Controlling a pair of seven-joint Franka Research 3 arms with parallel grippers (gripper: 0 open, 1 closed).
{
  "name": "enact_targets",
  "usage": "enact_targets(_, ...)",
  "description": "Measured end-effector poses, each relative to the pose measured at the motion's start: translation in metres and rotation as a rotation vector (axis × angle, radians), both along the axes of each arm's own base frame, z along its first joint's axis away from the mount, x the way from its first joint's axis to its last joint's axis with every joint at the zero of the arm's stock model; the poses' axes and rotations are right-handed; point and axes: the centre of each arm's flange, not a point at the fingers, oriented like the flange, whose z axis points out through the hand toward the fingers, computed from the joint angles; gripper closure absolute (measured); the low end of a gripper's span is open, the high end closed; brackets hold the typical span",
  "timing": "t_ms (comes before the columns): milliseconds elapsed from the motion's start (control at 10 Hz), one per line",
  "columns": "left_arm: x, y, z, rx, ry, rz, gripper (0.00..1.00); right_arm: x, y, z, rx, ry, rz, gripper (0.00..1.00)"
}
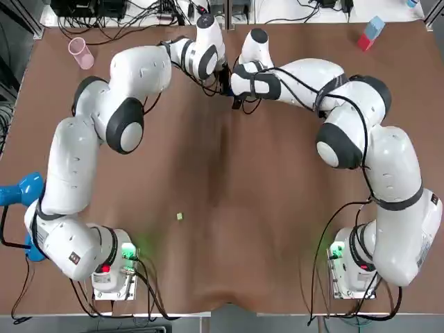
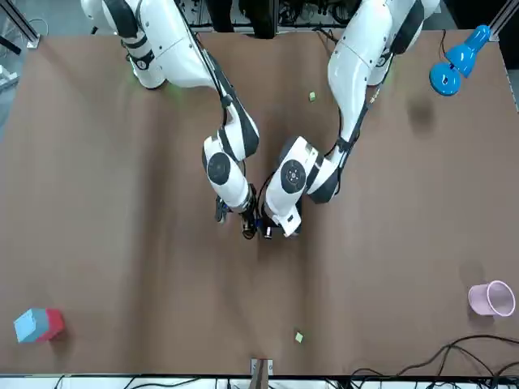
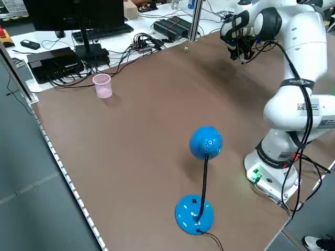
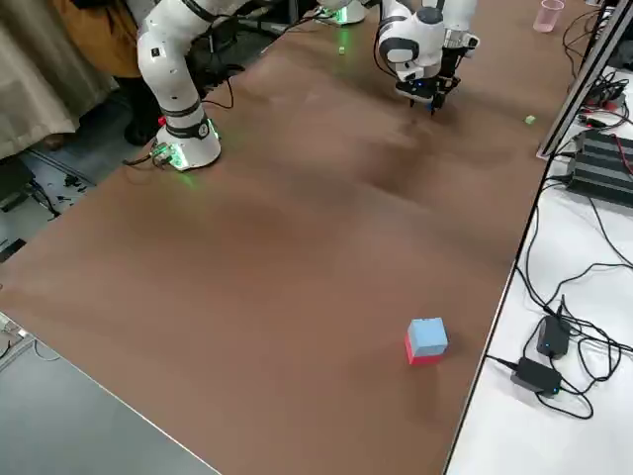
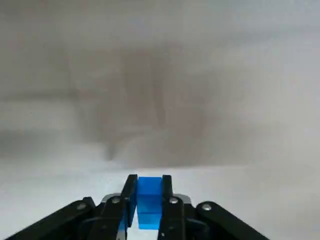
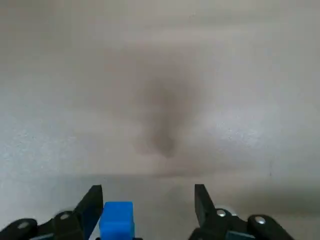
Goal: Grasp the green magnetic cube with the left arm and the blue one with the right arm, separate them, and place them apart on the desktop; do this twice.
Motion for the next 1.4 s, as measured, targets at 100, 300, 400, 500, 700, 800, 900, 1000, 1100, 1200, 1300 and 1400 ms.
enact_targets(100, 0.0, 0.0, 0.0, 0.0, 0.0, 0.0, 0.77, 0.0, 0.0, 0.0, 0.0, 0.0, 0.0, 0.19)
enact_targets(300, 0.0, 0.0, 0.0, 0.0, 0.0, 0.0, 0.77, 0.0, 0.0, 0.0, 0.0, -0.001, 0.0, 0.22)
enact_targets(400, 0.0, 0.0, 0.0, 0.0, 0.001, 0.0, 0.77, 0.001, -0.001, 0.001, 0.0, -0.002, -0.002, 0.25)
enact_targets(500, 0.0, 0.0, 0.0, 0.0, 0.001, 0.0, 0.77, 0.002, -0.001, 0.001, 0.0, -0.003, -0.003, 0.31)
enact_targets(700, 0.0, 0.0, 0.0, 0.001, 0.002, -0.001, 0.77, 0.004, -0.002, 0.003, 0.002, -0.008, -0.005, 0.55)
enact_targets(800, 0.0, 0.0, 0.0, 0.001, 0.002, -0.001, 0.77, 0.005, -0.001, 0.005, 0.005, -0.012, -0.005, 0.61)
enact_targets(900, 0.0, 0.0, 0.0, 0.001, 0.002, -0.001, 0.77, 0.007, -0.001, 0.008, 0.008, -0.016, -0.006, 0.62)
enact_targets(1000, 0.0, 0.0, 0.0, 0.001, 0.002, -0.001, 0.77, 0.008, -0.001, 0.009, 0.01, -0.019, -0.006, 0.63)
enact_targets(1100, 0.0, 0.0, 0.0, 0.001, 0.002, -0.001, 0.77, 0.008, 0.0, 0.01, 0.011, -0.02, -0.006, 0.64)
enact_targets(1200, 0.0, 0.0, 0.0, 0.001, 0.002, -0.001, 0.77, 0.008, 0.0, 0.01, 0.012, -0.021, -0.006, 0.74)
enact_targets(1300, 0.0, 0.0, 0.0, 0.001, 0.003, 0.0, 0.77, 0.009, 0.0, 0.01, 0.012, -0.022, -0.006, 0.77)
enact_targets(1400, 0.0, 0.0, 0.0, 0.001, 0.003, 0.0, 0.77, 0.01, -0.001, 0.011, 0.012, -0.024, -0.006, 0.76)
